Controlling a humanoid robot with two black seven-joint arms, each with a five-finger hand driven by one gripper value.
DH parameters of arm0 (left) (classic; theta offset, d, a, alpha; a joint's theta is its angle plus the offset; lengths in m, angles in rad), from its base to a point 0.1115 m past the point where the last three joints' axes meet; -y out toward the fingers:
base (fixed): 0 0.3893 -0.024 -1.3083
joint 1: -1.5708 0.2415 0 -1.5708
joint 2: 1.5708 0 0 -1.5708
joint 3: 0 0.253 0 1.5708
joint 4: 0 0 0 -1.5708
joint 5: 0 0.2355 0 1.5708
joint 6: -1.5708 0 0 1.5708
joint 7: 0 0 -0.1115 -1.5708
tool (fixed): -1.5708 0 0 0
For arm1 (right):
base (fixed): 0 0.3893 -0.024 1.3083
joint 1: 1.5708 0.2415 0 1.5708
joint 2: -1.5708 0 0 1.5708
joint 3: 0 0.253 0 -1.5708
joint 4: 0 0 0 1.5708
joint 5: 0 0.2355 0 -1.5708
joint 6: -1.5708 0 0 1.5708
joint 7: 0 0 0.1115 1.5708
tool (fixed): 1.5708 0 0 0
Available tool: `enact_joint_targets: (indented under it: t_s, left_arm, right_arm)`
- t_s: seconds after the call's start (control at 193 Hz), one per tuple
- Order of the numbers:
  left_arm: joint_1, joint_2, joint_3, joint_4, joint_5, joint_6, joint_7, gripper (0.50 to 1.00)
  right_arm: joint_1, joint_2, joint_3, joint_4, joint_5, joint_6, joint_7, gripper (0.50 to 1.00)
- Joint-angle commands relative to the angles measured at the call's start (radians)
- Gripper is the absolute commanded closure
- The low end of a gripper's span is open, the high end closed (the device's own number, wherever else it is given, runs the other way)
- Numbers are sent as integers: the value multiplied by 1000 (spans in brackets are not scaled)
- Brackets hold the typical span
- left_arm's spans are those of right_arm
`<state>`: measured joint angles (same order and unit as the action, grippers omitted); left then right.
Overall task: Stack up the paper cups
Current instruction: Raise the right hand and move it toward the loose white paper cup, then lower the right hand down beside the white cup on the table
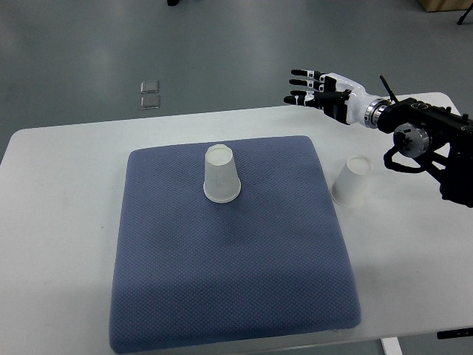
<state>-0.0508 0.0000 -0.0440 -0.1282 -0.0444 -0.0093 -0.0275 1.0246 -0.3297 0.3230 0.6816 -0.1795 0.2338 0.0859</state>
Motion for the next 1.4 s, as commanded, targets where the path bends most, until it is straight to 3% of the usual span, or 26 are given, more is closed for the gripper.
enact_joint_targets:
  t_s: [0.0, 0.372, 0.615, 0.765, 0.868, 0.946, 1.111, 1.396]
  left_arm:
    - [0, 0, 0, -1, 0, 0, 0, 500]
    - [-1, 0, 0, -4, 0, 0, 0, 500]
    - [0, 0, 0, -4, 0, 0, 0, 500]
    - [-1, 0, 0, -4, 0, 0, 0, 500]
    - [0, 0, 0, -4, 0, 0, 0, 500]
    - [-1, 0, 0, -2, 0, 0, 0, 500]
    - [0, 0, 0, -2, 0, 0, 0, 500]
    - [0, 0, 0, -2, 0, 0, 0, 500]
  right_arm:
    - [29, -55, -59, 13, -15, 1, 0, 587]
    - [129, -232, -232, 173, -371, 24, 3, 587]
    - [141, -396, -266, 340, -655, 101, 8, 587]
    - [175, -492, -280, 443, -787, 147, 66, 587]
    - [173, -506, -288, 458, -796, 148, 115, 587]
    - [161, -494, -306, 455, -819, 122, 132, 587]
    - [88, -448, -326, 446, -906, -7, 132, 587]
    - [61, -436, -328, 383, -925, -34, 126, 587]
